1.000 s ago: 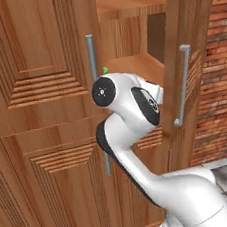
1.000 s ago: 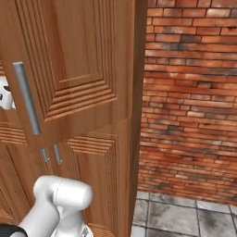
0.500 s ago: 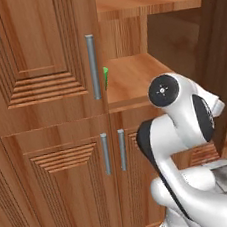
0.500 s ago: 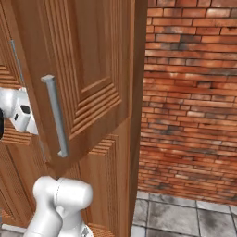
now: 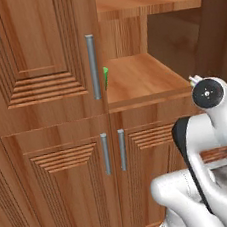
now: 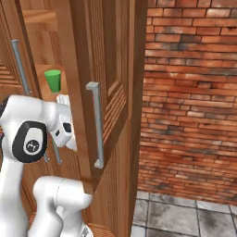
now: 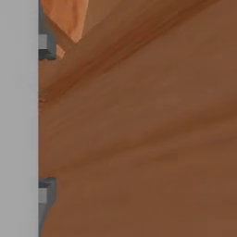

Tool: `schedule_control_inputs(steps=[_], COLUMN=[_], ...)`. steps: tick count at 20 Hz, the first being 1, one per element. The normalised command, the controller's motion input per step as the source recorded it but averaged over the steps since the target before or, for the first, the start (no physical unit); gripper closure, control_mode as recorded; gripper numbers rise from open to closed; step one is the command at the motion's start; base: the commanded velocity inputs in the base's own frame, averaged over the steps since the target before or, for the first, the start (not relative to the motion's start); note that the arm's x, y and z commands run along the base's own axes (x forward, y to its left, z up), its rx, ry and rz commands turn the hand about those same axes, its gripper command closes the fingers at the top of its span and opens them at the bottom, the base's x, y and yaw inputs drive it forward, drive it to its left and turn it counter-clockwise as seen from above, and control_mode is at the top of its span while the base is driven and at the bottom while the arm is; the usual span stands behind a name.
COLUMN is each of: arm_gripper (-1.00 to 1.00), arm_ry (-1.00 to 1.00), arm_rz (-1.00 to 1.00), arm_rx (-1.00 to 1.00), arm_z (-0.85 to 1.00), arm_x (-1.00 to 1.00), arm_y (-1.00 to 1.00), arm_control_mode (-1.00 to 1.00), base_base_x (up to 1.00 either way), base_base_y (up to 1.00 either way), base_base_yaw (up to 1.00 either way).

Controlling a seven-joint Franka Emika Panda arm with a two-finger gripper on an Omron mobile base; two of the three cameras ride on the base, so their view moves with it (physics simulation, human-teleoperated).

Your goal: Open the cabinet directly in front. Then move the beer and the cup to the dining counter with the jar on it.

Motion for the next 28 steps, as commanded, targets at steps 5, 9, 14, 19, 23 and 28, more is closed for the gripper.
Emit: schedule_control_inputs(steps=[5,9,14,19,23,28], arm_gripper=[-1.0,-1.0,-1.0,-1.0,-1.0,-1.0], arm_ry=[-0.01,-0.02,-0.07,-0.19,-0.36,-0.59], arm_rz=[0.1,0.38,0.52,0.5,0.52,0.53], arm_rx=[0.01,-0.28,-0.24,-0.22,-0.23,-0.22], arm_z=[-0.01,-0.24,-0.4,-0.09,-0.11,-0.34], arm_x=[-0.01,-0.57,-0.47,-0.2,-0.04,0.0], arm_y=[-0.22,0.99,1.0,1.0,1.0,0.73], arm_control_mode=[-1.0,-1.0,-1.0,-1.0,-1.0,-1.0], base_base_x=[0.0,0.0,0.0,0.0,0.0,0.0], base_base_y=[0.0,0.0,0.0,0.0,0.0,0.0], base_base_yaw=[0.0,0.0,0.0,0.0,0.0,0.0])
